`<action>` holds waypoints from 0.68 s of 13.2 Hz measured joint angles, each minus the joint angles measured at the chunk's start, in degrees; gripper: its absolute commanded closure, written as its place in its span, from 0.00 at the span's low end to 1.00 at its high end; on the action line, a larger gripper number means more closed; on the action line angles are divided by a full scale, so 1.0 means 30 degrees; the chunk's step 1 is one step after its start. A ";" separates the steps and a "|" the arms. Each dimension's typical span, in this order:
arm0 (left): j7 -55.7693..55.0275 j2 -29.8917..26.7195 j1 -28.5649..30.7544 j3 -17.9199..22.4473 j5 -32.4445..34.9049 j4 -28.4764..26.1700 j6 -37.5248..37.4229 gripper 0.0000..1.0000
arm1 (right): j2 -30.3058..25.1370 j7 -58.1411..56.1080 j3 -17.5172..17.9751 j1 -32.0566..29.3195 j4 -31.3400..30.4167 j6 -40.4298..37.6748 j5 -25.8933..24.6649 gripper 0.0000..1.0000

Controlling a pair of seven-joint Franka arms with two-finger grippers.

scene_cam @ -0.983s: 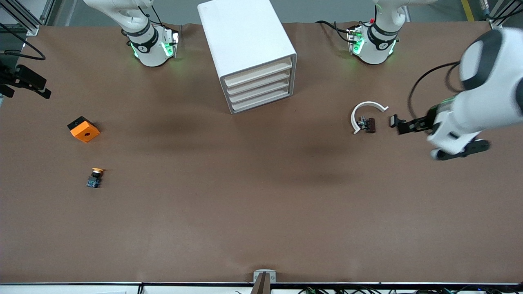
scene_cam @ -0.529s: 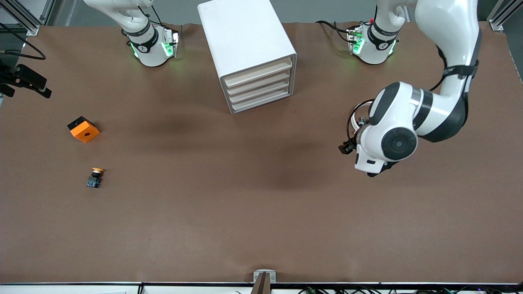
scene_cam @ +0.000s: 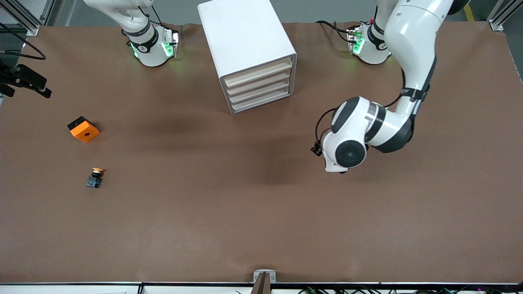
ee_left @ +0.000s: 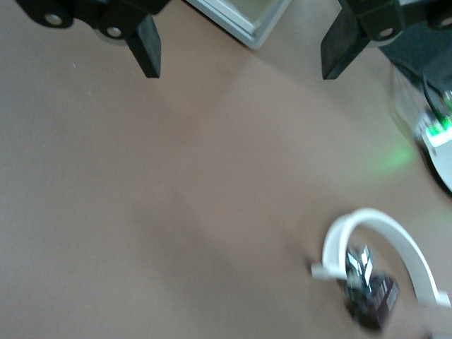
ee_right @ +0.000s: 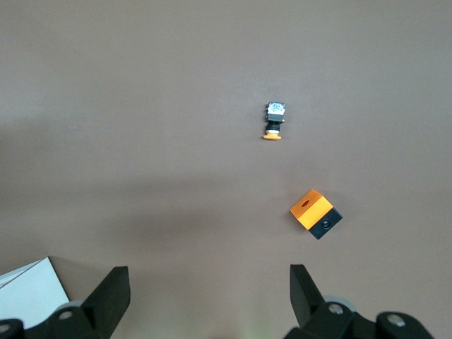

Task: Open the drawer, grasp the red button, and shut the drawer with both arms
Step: 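Lower the left gripper onto the top drawer handle and grasp it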

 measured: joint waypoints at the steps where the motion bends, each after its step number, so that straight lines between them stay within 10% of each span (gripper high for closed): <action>1: -0.1230 0.0294 -0.0347 -0.0002 -0.0388 0.0141 0.0017 0.00 | 0.0000 0.0000 0.0000 0.0000 0.0000 0.0000 0.0000 0.00; 9: -0.7351 0.1077 -0.2762 -0.0020 -0.1549 0.0572 0.0025 0.00 | 0.0000 0.0000 0.0003 0.0000 0.0000 0.0000 0.0000 0.00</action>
